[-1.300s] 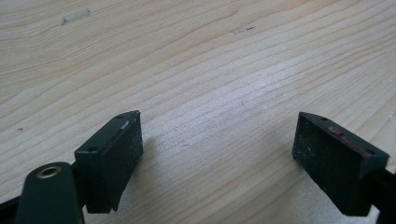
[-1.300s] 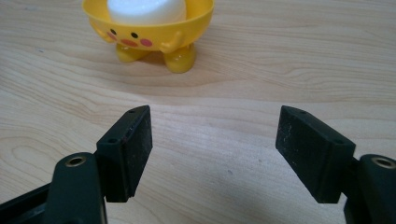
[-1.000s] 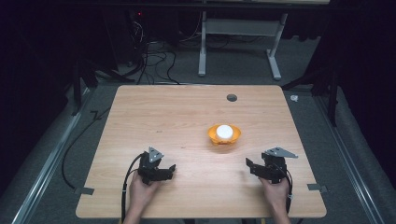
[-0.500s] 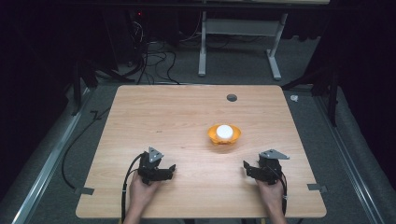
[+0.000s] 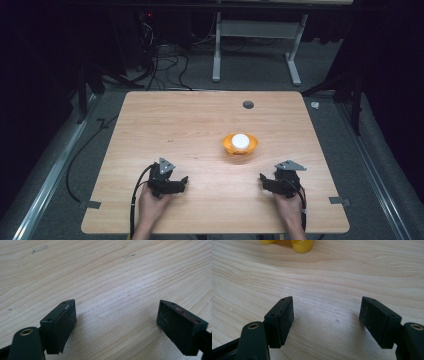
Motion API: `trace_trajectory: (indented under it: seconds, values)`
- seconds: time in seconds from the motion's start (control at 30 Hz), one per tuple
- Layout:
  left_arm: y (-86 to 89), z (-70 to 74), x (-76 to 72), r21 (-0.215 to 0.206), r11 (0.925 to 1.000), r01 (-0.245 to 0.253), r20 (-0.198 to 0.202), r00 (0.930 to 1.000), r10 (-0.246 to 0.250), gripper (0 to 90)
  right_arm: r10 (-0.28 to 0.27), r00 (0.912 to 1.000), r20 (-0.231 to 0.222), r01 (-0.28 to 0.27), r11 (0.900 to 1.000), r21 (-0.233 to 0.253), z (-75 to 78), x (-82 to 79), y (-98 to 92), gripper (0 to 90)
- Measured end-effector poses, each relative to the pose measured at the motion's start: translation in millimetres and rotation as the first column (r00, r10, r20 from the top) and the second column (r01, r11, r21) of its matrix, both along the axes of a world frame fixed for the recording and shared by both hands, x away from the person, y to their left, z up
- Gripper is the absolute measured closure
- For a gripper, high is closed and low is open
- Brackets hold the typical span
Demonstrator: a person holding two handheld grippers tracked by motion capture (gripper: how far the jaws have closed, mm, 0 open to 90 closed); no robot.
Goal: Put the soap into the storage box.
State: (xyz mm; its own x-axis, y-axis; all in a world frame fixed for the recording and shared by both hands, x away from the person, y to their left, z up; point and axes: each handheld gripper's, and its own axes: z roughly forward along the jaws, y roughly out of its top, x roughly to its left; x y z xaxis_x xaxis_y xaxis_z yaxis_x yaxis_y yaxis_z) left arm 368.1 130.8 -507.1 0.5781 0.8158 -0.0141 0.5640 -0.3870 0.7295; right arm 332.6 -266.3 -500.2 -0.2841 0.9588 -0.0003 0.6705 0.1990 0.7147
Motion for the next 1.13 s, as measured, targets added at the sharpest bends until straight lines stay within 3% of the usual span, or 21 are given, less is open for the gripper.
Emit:
trace_trajectory:
  seconds: [1.13]
  values:
    - [-0.6,-0.2,-0.4,0.0,0.9999,0.014,0.0,0.9999,-0.014,15.7,0.002,0.9999,0.01,-0.002,1.0,-0.011,-2.2,-0.4,2.2,26.5]
